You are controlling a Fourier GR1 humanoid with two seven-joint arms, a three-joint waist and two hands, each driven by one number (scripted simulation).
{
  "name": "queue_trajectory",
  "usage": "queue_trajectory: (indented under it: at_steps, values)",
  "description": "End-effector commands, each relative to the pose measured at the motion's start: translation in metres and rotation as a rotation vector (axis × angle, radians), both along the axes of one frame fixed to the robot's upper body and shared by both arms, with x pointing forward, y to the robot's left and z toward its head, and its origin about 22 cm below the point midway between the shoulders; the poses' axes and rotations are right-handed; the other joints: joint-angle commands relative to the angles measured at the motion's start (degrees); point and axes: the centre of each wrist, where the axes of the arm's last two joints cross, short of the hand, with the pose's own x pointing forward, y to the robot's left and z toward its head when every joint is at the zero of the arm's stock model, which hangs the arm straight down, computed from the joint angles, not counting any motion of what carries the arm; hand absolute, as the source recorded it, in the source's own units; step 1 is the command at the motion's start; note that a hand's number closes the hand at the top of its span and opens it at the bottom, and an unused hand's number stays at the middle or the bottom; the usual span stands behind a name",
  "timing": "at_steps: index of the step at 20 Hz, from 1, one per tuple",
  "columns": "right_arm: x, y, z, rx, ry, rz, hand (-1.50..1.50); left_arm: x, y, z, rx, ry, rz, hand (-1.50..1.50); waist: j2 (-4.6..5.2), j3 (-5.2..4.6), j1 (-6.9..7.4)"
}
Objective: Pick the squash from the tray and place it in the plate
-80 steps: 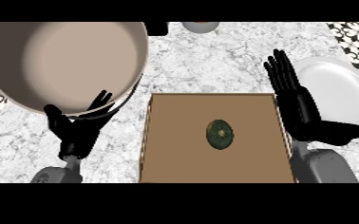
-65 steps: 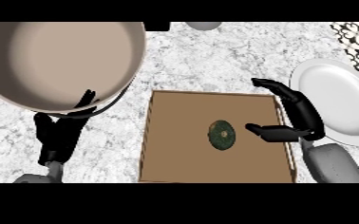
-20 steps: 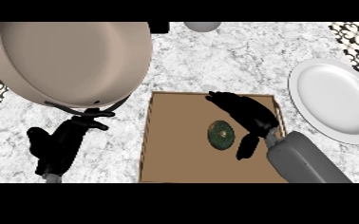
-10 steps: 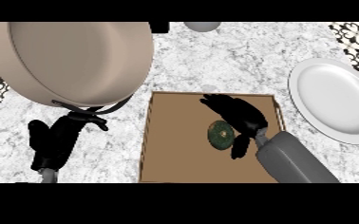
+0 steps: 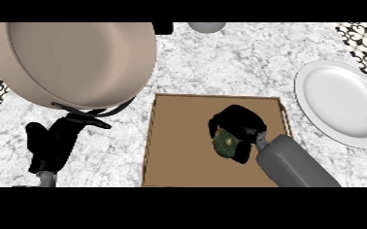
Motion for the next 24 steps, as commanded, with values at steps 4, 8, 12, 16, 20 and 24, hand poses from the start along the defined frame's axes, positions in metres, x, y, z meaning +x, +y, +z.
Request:
queue_trajectory:
  at_steps: [4,8,12,16,20,24]
  values:
    - [-0.011,0.012,-0.017,0.077,-0.025,-0.005,1.5,0.044,0.013,0.019,-0.007,-0.065,0.092,0.0,1.03,-0.34,-0.95]
    - [-0.015,-0.015,-0.019,0.091,-0.096,-0.218,1.5,0.032,0.002,0.012,-0.006,-0.069,0.111,0.0,1.01,-0.33,-1.59]
    - [-0.024,-0.013,-0.001,0.103,-0.157,-0.403,1.5,0.028,0.001,0.012,-0.008,-0.055,0.121,0.0,0.7,-0.38,-2.44]
    - [-0.022,-0.019,0.021,0.208,-0.399,-0.489,1.5,0.032,0.016,0.017,-0.014,-0.058,0.118,0.0,0.8,-0.37,-2.97]
    - [-0.022,-0.031,0.063,0.281,-0.679,-0.609,1.5,0.015,0.013,0.003,0.005,-0.06,0.136,0.0,0.44,-0.44,-3.68]
    - [-0.031,-0.065,0.075,0.28,-0.813,-0.767,1.5,0.019,0.02,0.008,-0.015,-0.058,0.132,0.0,0.74,-0.39,-2.95]
